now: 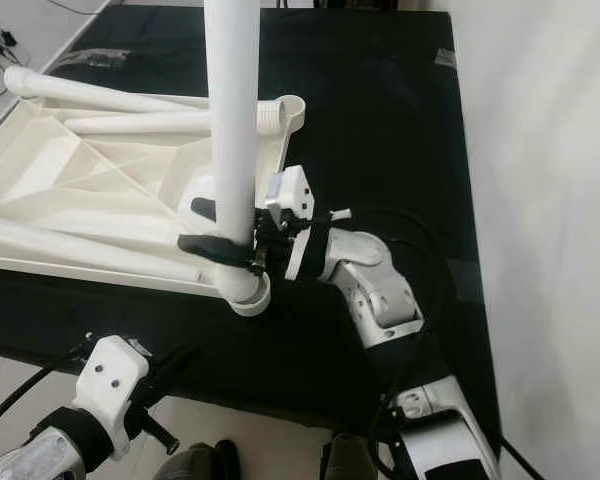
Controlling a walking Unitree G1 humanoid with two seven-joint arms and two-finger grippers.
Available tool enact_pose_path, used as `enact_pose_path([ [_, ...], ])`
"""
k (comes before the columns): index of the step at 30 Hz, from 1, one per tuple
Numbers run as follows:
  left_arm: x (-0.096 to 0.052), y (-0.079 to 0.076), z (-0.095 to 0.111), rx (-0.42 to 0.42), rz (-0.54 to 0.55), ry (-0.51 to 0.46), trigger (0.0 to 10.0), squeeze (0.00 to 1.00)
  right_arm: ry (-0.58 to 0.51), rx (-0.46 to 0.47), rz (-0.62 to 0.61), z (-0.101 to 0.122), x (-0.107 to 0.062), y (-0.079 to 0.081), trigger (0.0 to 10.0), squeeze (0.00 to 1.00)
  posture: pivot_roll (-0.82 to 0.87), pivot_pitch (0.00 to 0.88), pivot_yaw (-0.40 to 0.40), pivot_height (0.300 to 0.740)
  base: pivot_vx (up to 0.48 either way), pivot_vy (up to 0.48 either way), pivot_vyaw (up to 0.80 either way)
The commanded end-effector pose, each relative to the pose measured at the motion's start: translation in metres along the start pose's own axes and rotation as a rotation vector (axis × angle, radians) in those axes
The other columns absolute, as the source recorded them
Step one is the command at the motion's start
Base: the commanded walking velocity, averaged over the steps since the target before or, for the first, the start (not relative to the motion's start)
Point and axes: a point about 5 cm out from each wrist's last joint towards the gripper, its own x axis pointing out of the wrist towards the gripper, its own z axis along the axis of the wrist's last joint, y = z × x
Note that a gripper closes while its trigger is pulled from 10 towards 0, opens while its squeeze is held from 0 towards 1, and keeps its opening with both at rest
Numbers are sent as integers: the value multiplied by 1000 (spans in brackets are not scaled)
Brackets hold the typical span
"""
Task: Building children table
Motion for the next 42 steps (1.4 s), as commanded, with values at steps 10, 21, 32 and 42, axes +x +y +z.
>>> enact_pose_path([
  [10,-8,-2,-1,7,-10,33,10000,0,17,148,121,-19,-12,3,10000,0,100,303,57,740,0,0,0],
  [21,-9,-4,1,8,-18,32,10000,0,93,19,185,-29,7,7,10000,0,112,323,59,740,0,0,0],
  [32,-12,-5,2,6,-18,38,10000,0,279,-72,490,-40,0,19,10000,0,117,337,56,740,0,0,0],
  [42,-11,-6,2,7,-19,41,10000,0,410,-87,623,-40,-5,11,10000,0,116,338,53,740,0,0,0],
])
